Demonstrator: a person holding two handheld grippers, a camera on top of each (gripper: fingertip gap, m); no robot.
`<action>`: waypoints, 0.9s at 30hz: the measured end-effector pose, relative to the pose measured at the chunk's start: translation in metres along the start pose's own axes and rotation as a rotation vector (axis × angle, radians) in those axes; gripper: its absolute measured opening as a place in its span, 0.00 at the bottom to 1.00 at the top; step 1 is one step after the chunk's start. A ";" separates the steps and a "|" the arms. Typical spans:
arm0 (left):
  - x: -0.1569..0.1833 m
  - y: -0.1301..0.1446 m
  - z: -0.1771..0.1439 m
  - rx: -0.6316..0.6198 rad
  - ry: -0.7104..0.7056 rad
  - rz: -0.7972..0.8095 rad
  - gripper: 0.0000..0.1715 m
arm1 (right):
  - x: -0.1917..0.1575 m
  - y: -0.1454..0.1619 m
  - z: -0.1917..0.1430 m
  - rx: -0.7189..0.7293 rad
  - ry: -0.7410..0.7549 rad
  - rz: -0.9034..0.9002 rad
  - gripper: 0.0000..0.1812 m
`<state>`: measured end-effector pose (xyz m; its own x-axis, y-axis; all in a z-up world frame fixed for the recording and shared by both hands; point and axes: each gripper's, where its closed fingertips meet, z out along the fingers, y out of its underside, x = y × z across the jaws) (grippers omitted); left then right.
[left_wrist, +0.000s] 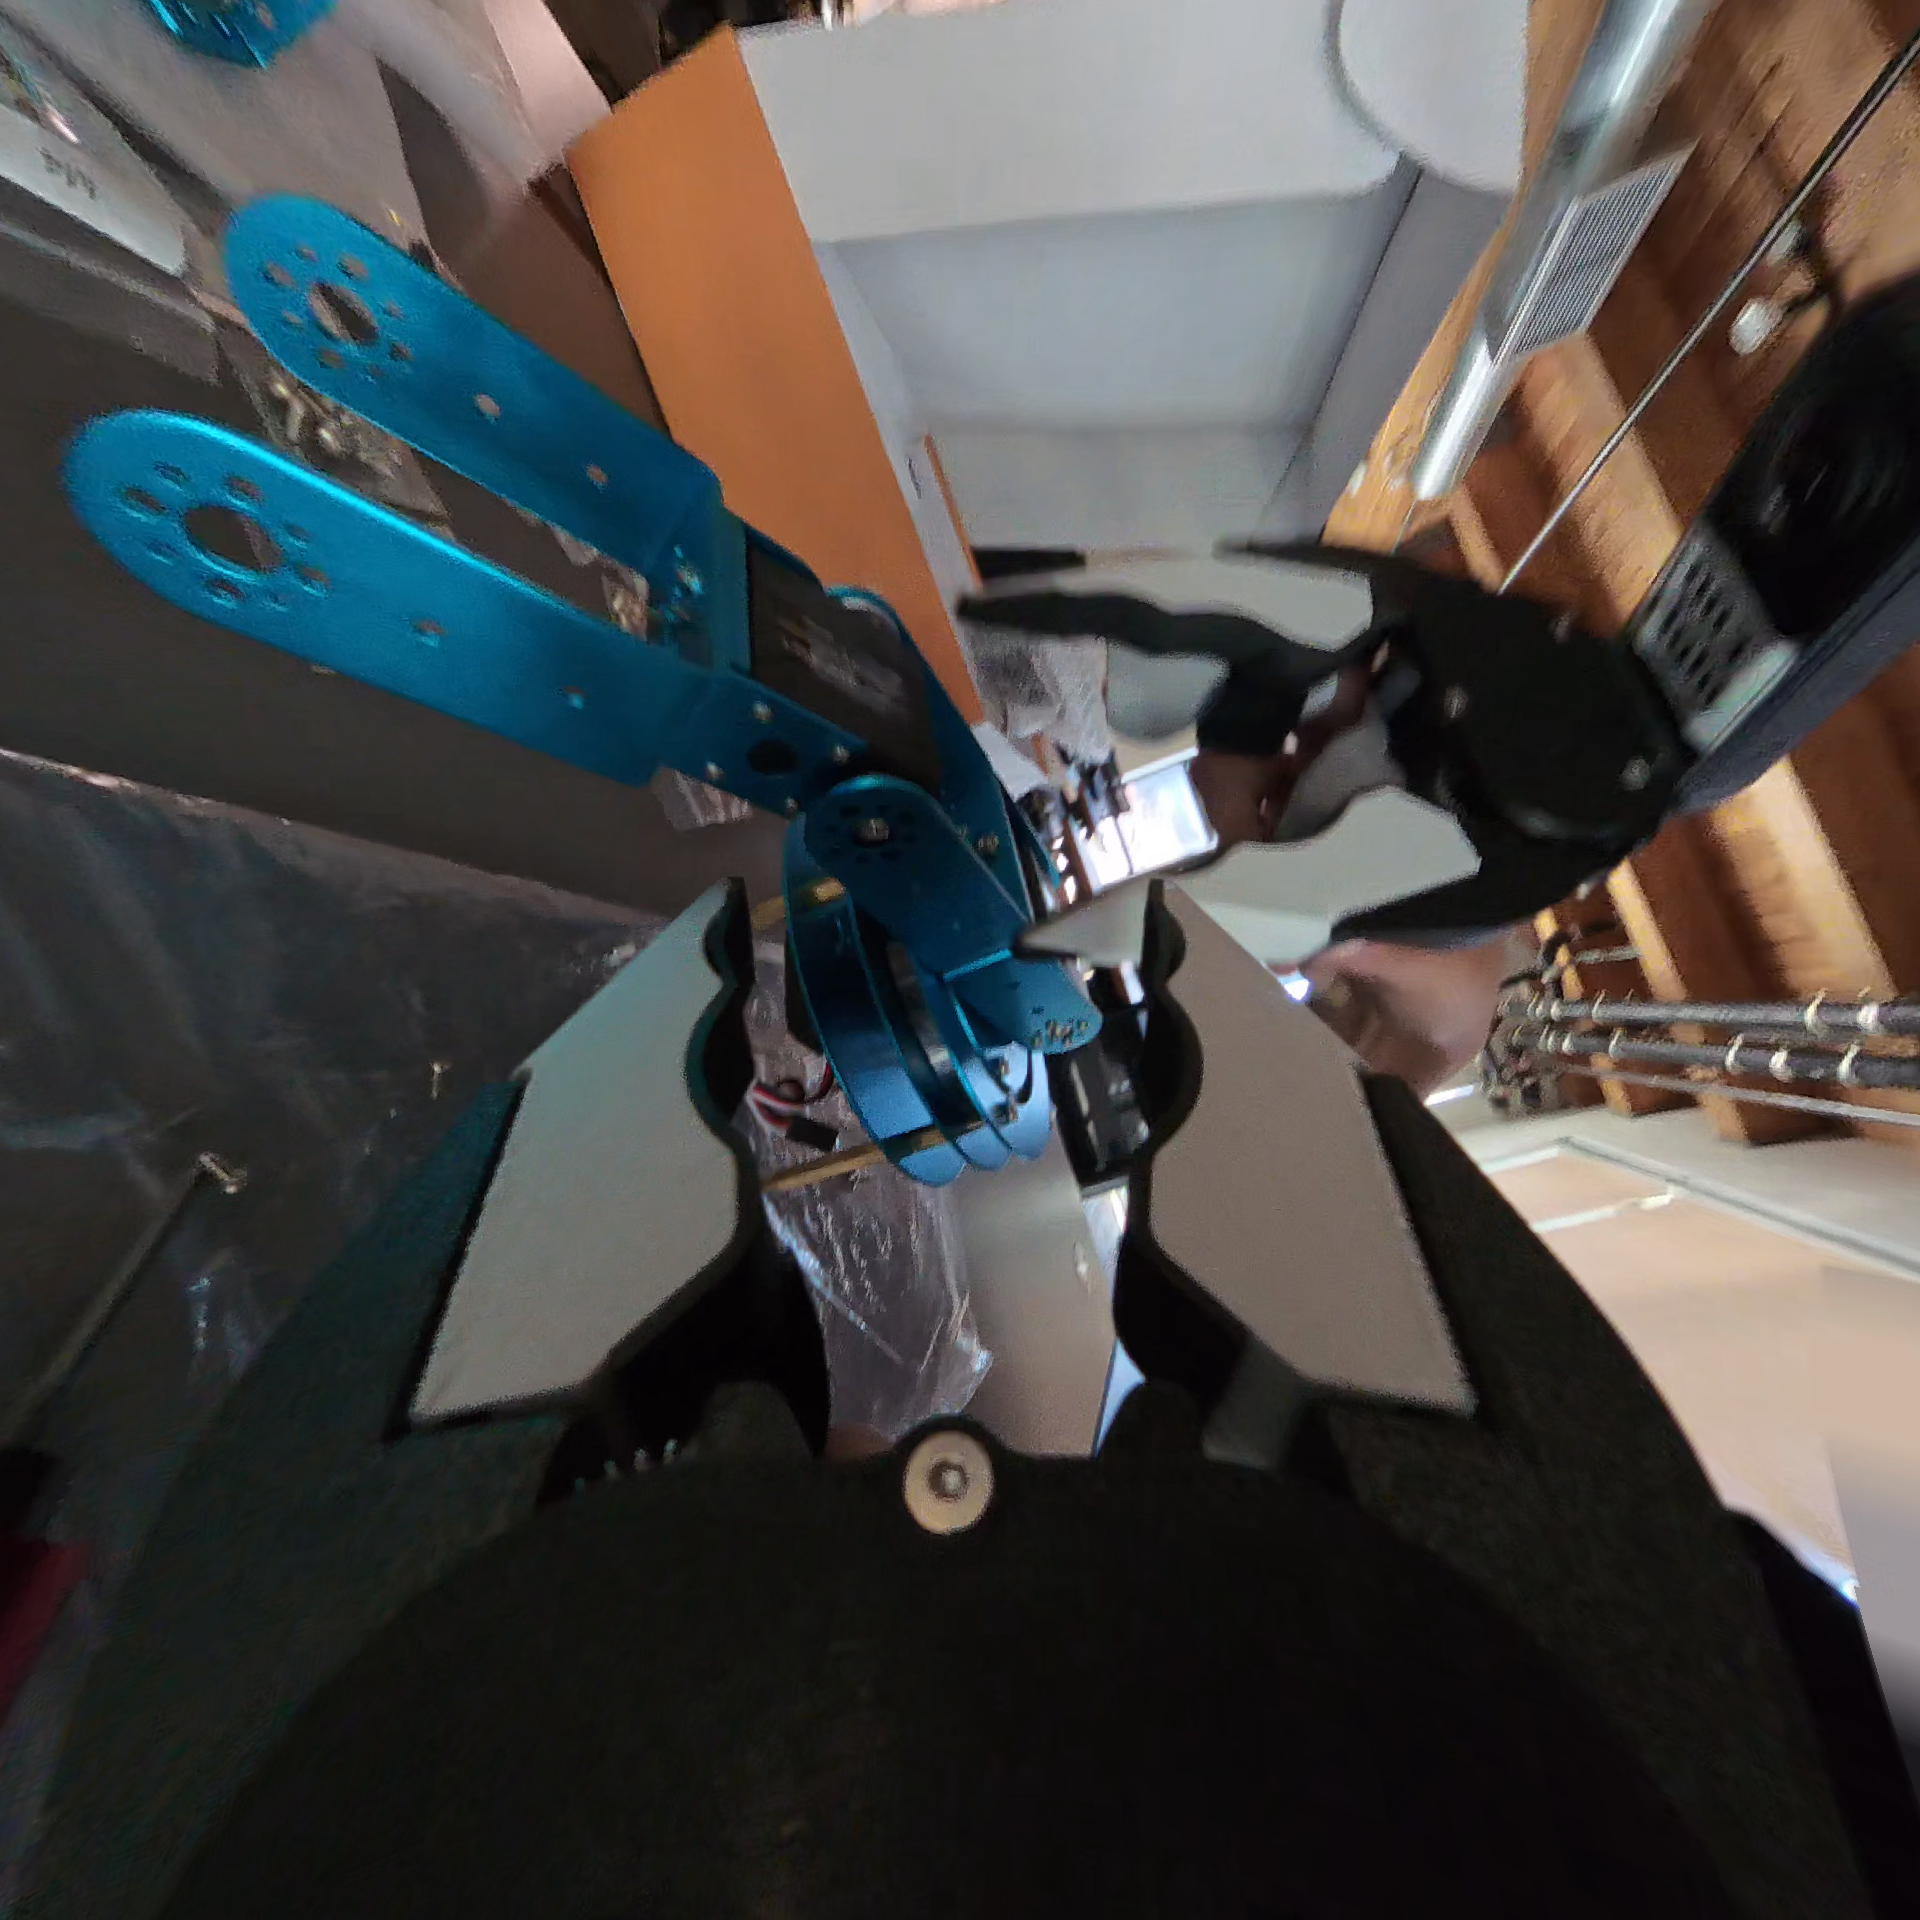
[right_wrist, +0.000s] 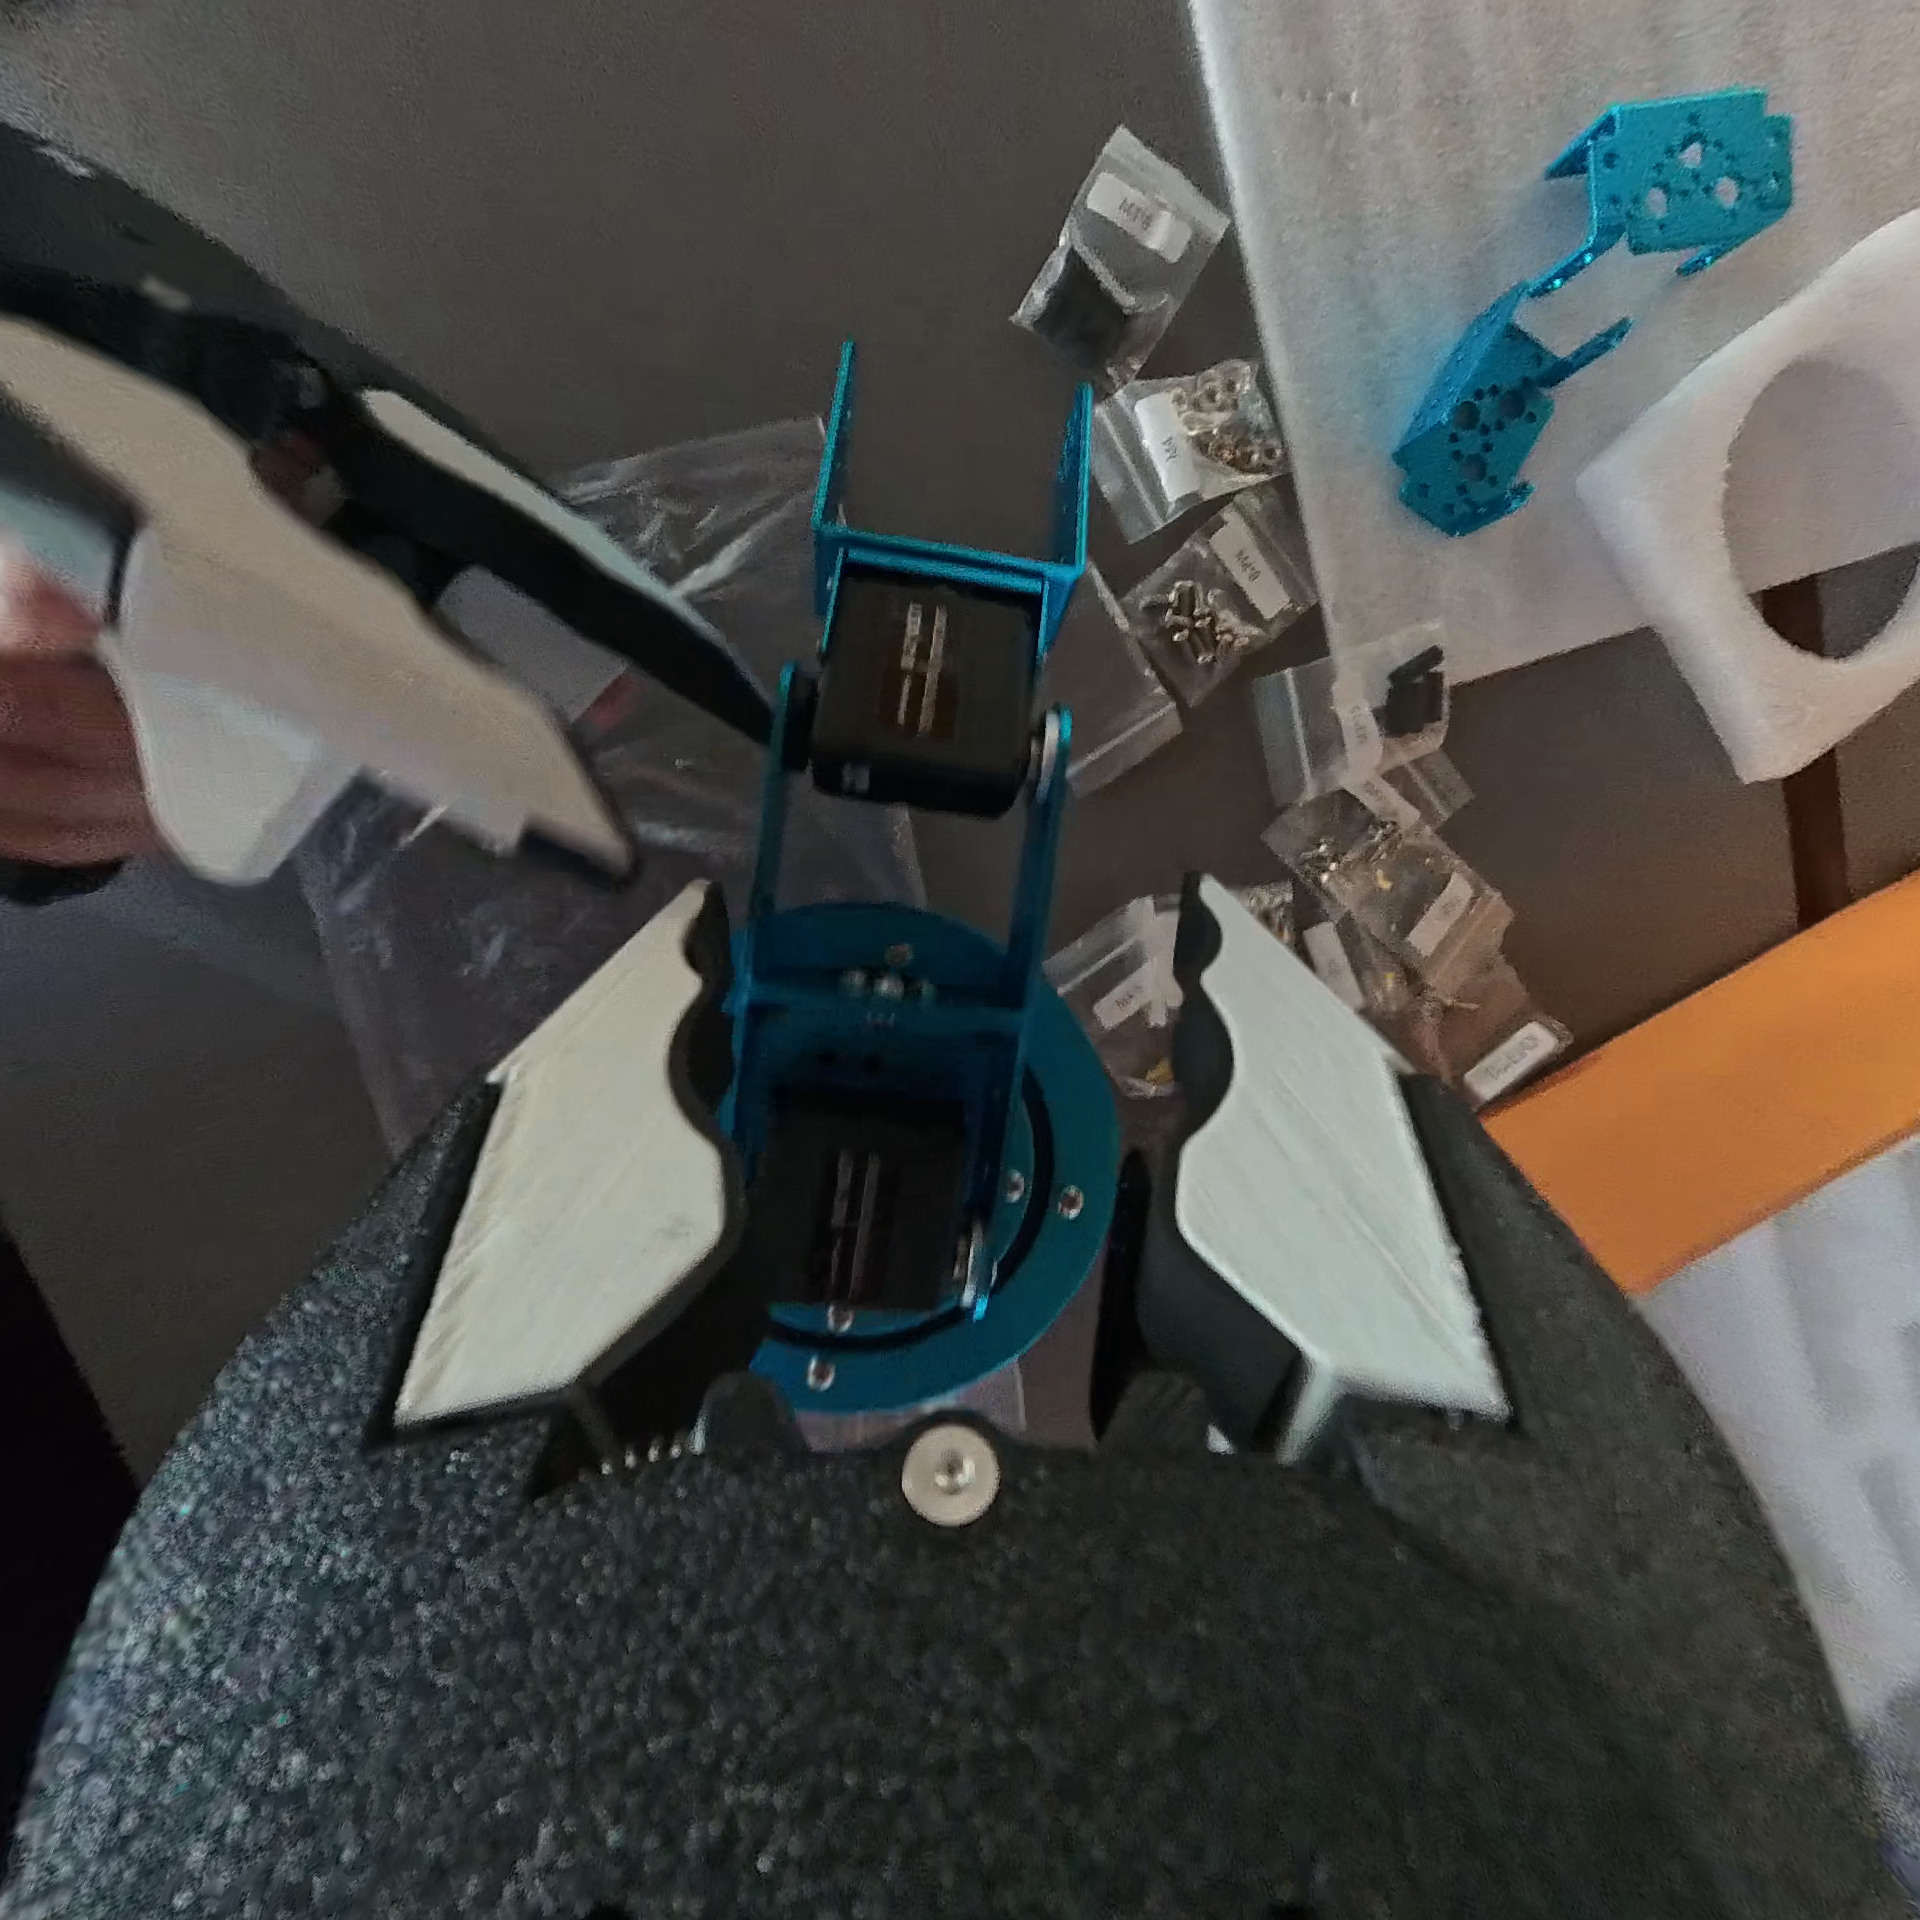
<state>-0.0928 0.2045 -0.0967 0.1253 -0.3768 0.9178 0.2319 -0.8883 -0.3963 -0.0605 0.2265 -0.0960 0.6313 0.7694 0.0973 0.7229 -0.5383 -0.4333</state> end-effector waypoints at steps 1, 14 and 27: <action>0.000 -0.006 -0.001 0.029 0.007 -0.015 0.43 | 0.000 0.005 -0.006 0.030 0.001 0.010 0.47; -0.022 -0.019 0.019 0.044 -0.078 -0.029 0.24 | -0.016 0.042 -0.001 0.259 0.012 0.073 0.37; 0.006 -0.031 0.017 0.078 -0.018 0.132 0.16 | -0.017 0.042 -0.008 0.326 -0.090 0.146 0.37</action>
<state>-0.0832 0.2341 -0.0792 0.1771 -0.4836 0.8572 0.2859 -0.8081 -0.5150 -0.0393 0.1882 -0.1088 0.6838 0.7272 -0.0594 0.4903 -0.5182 -0.7008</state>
